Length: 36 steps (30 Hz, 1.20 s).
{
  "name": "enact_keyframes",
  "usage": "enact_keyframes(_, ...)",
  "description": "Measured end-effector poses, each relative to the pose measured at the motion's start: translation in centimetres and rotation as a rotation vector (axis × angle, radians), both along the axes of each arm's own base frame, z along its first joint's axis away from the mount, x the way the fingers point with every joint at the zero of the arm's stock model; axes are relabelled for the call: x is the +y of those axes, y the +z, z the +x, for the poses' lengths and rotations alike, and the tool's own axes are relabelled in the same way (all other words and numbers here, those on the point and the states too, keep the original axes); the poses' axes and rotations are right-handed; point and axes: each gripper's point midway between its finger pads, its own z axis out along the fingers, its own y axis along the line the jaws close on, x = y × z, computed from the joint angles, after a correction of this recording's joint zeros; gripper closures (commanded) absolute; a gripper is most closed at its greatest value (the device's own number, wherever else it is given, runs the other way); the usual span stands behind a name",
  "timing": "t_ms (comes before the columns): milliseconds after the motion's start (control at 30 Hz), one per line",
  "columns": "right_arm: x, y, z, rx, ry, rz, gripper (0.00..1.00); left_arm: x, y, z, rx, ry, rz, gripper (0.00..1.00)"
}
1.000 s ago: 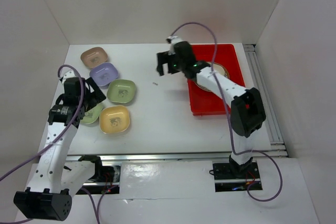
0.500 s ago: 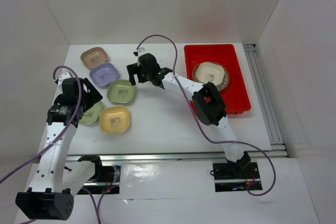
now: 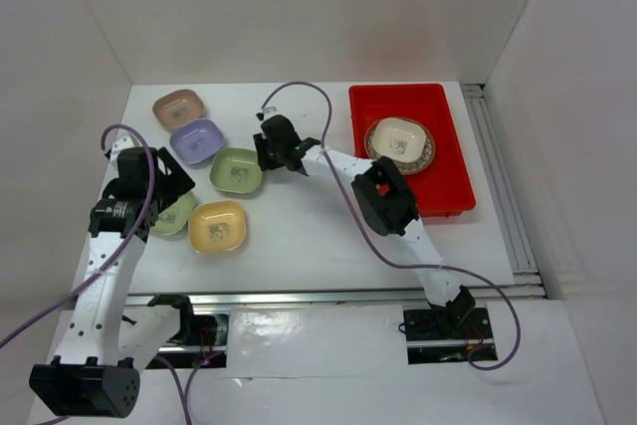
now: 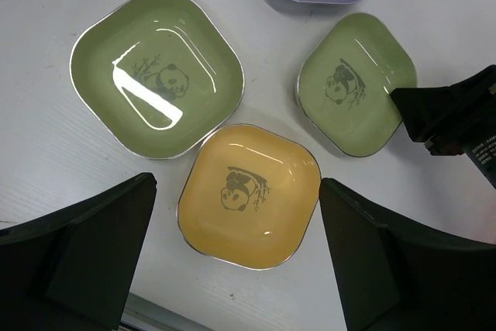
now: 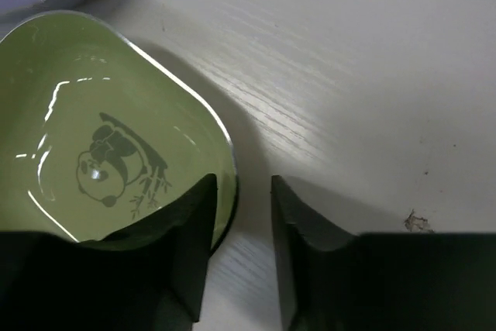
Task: Place the plates into the plastic bin on the countertop
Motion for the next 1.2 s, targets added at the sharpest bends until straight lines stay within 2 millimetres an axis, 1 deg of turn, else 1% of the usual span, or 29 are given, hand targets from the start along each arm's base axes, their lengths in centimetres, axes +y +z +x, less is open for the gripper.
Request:
enact_keyframes(67,0.0,-0.4,-0.2,0.012,-0.005,0.001,0.66,0.0,0.0,0.0,0.0,0.0,0.0,0.0)
enact_keyframes(100,-0.1,-0.5,-0.3,0.015,-0.005,-0.001,0.75,0.0,0.0,0.0,-0.001,0.0,0.0,0.0)
enact_keyframes(133,-0.2,-0.8,-0.4,0.018,-0.005,-0.006,0.8,0.0,0.0,0.0,-0.001,0.0,0.0,0.0)
enact_keyframes(200,-0.2,-0.9,-0.5,0.023,-0.016,0.0,0.96,0.0,0.0,0.0,-0.001,-0.001,0.001,0.0)
enact_keyframes(233,0.0,-0.6,-0.3,0.019,-0.021,0.015,1.0,0.0,0.0,0.0,-0.001,-0.001,0.001,0.0)
enact_keyframes(300,-0.4,-0.3,-0.2,0.013,-0.035,0.008,1.0,0.0,0.0,0.0,-0.001,-0.002,0.0,0.0)
enact_keyframes(400,-1.8,-0.3,-0.6,0.024,-0.053,-0.015,1.0,-0.1,0.0,0.0,-0.002,-0.007,-0.004,0.0)
enact_keyframes(467,-3.3,0.3,-0.9,0.033,-0.064,-0.04,1.0,-0.2,0.0,0.0,-0.002,-0.009,-0.005,0.0)
enact_keyframes(533,-5.3,1.4,-0.7,0.034,-0.076,-0.074,1.0,-0.3,0.0,0.0,-0.002,-0.014,-0.008,0.0)
enact_keyframes(633,-9.5,5.6,1.8,-0.007,-0.143,-0.07,1.0,-0.5,0.0,0.1,-0.002,-0.026,-0.015,0.0)
enact_keyframes(700,-13.2,8.8,3.8,-0.04,-0.202,-0.06,1.0,-0.6,0.1,0.1,-0.005,-0.034,-0.019,0.0)
enact_keyframes(833,-23.0,16.1,8.0,-0.147,-0.363,-0.026,1.0,-0.9,0.3,0.1,-0.015,-0.057,-0.019,0.0)
enact_keyframes(867,-26.1,17.6,8.8,-0.175,-0.41,-0.027,1.0,-0.9,0.5,0.0,-0.021,-0.06,-0.018,0.0)
enact_keyframes(933,-31.5,19.3,9.5,-0.207,-0.482,-0.036,1.0,-1.0,0.8,0.0,-0.034,-0.064,-0.019,0.0)
enact_keyframes(1000,-36.2,19.6,9.8,-0.212,-0.531,-0.048,1.0,-1.0,1.1,0.0,-0.048,-0.067,-0.019,0.0)
enact_keyframes(1067,-40.3,18.2,9.7,-0.185,-0.571,-0.071,1.0,-1.1,1.1,0.0,-0.05,-0.074,-0.022,0.0)
enact_keyframes(1133,-43.0,16.0,9.2,-0.136,-0.591,-0.093,1.0,-1.3,1.0,0.1,-0.046,-0.08,-0.027,0.0)
enact_keyframes(1200,-44.6,13.6,8.3,-0.083,-0.595,-0.106,1.0,-1.4,0.9,0.1,-0.042,-0.085,-0.031,0.0)
